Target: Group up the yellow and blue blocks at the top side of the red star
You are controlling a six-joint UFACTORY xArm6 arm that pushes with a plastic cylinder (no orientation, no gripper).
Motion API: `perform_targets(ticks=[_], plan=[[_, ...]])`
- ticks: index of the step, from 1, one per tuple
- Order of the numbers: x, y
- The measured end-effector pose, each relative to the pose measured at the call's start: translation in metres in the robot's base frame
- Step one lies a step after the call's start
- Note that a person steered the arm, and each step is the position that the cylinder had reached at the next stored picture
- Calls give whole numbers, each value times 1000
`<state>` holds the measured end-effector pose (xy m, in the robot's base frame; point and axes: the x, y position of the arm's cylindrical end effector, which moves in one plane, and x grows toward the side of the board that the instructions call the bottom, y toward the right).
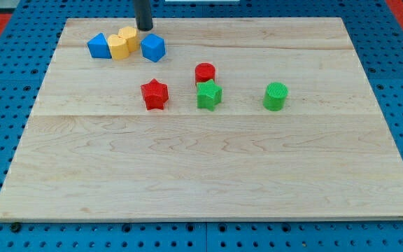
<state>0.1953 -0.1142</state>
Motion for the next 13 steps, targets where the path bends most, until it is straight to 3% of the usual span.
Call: perform_targets(ticks=[1, 2, 3, 5, 6, 7, 8, 10, 11, 12, 13], plan=[[0, -92], [34, -174], [74, -183], [68, -64], [58, -83], [58, -150], [30, -106], [47, -33], [36, -23], [21, -121], [69, -181]])
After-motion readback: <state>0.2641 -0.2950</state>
